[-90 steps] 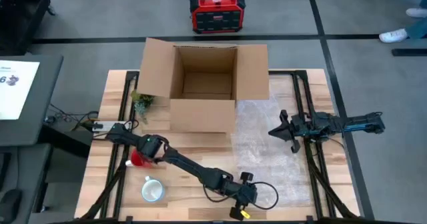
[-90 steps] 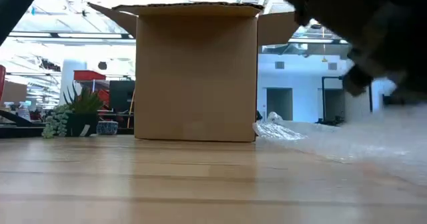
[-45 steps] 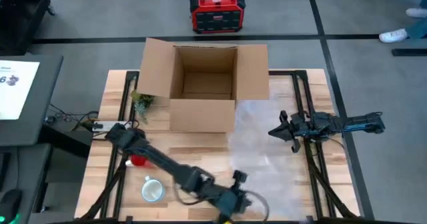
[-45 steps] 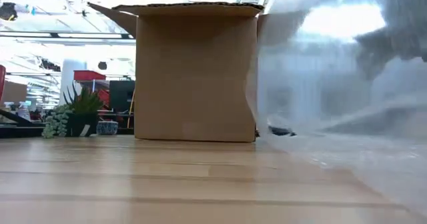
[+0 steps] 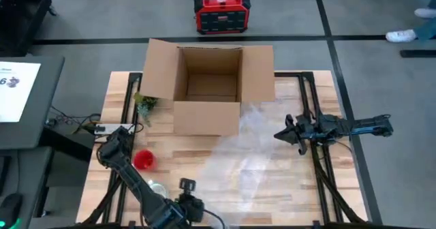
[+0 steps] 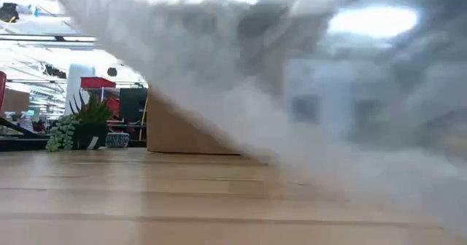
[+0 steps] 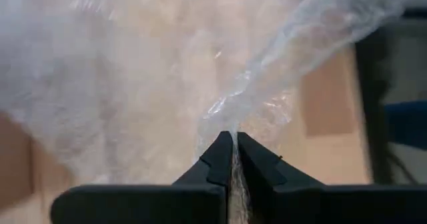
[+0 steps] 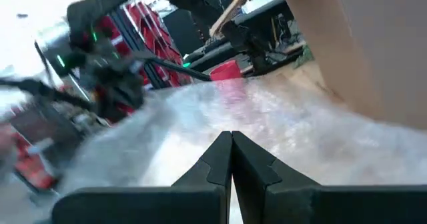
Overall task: Wrap mug
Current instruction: Pack the white mug with the bubble wrap
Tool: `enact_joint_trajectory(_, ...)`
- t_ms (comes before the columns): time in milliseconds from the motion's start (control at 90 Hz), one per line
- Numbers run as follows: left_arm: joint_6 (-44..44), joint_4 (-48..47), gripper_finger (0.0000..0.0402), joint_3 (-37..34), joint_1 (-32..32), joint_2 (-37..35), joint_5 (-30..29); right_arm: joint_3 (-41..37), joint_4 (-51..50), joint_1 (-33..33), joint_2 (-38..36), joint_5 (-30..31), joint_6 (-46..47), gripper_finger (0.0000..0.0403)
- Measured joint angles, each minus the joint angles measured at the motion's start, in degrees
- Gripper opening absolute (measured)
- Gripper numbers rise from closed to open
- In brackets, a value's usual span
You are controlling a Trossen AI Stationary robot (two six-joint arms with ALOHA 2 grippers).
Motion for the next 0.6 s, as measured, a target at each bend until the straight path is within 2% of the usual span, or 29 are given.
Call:
enact_joint_trajectory(189, -11.37, -6.70, 0.0000, -5.75, -1.80, -2.17, -0.84, 0.01, 0.00, 0.04, 0.00, -0.22, 5.77, 0.0000)
enact_joint_trajectory(344, -20.81, -2.64, 0.0000, -13.34, -5.97, -12.48, -11.34, 0.01, -0.04, 0.52, 0.37, -0.26, 4.73, 0.0000)
enact_joint_trajectory(467, -26.77, 1.80, 0.0000, -22.42, -7.93, -21.89, -18.10, 0.01, -0.03, 1.05, 0.35, -0.22, 3.28, 0.0000)
enact_joint_trajectory(600, -38.15, 1.70, 0.0000, -32.00, -7.93, -29.99, -22.19, 0.01, 0.01, 1.88, 0.33, -0.18, 1.80, 0.0000)
